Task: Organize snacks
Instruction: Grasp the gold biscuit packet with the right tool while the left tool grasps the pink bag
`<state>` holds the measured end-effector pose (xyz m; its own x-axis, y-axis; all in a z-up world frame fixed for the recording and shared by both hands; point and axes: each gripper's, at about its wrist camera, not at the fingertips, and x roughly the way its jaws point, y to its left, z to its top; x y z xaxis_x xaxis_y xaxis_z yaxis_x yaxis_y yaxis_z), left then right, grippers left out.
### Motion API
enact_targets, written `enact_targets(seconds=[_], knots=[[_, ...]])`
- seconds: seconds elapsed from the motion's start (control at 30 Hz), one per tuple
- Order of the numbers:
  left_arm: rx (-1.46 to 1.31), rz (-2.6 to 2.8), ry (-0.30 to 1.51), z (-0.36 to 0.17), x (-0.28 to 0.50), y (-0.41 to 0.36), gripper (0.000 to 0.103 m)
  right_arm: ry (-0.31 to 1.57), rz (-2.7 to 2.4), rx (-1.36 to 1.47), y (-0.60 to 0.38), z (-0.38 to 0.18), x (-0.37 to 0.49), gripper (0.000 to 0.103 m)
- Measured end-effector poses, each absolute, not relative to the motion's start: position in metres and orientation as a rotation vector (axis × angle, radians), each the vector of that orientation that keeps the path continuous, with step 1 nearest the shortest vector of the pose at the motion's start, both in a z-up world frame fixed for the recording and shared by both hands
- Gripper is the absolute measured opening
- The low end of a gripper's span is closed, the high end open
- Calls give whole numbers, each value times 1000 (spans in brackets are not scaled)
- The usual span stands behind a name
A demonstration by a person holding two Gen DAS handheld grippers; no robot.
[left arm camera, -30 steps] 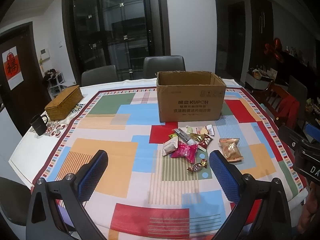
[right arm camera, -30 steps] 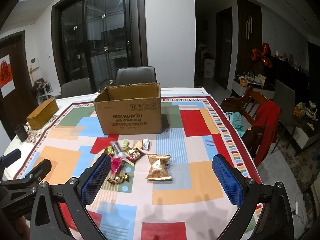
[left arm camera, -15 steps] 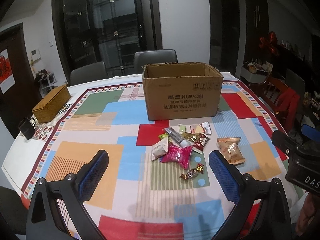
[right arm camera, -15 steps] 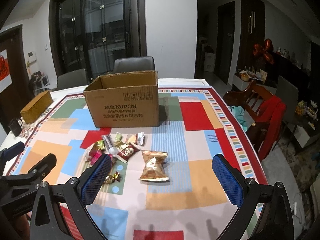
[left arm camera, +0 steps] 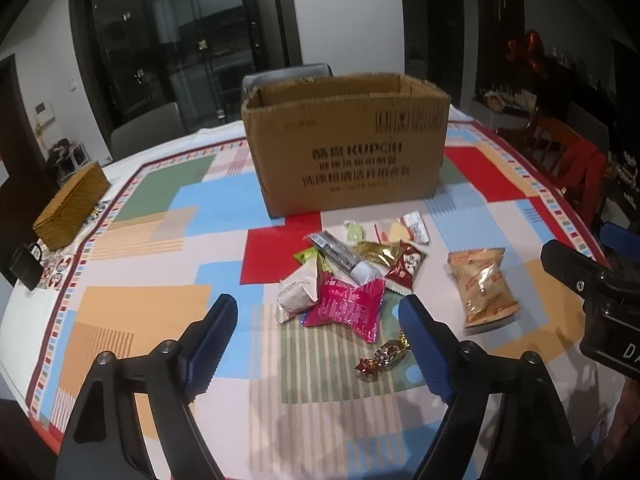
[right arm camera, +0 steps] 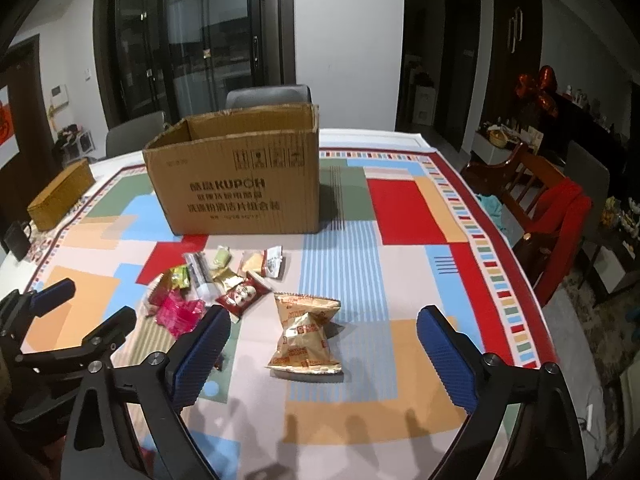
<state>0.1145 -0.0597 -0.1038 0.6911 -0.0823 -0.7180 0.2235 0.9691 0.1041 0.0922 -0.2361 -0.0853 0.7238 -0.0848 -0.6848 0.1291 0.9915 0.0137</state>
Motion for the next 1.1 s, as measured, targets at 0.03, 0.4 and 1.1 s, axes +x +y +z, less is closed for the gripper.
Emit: enact_targets(seconds=[0.03, 0.4, 1.1], knots=[[190, -176, 797, -108, 117, -60, 83, 757, -117, 61, -236, -88, 94, 94], [223, -222, 880, -149, 141, -66, 72, 828, -104, 47, -230, -118, 119, 91], [246, -302, 965, -186, 175, -72, 65, 955, -74, 79, -227, -162, 152, 78]])
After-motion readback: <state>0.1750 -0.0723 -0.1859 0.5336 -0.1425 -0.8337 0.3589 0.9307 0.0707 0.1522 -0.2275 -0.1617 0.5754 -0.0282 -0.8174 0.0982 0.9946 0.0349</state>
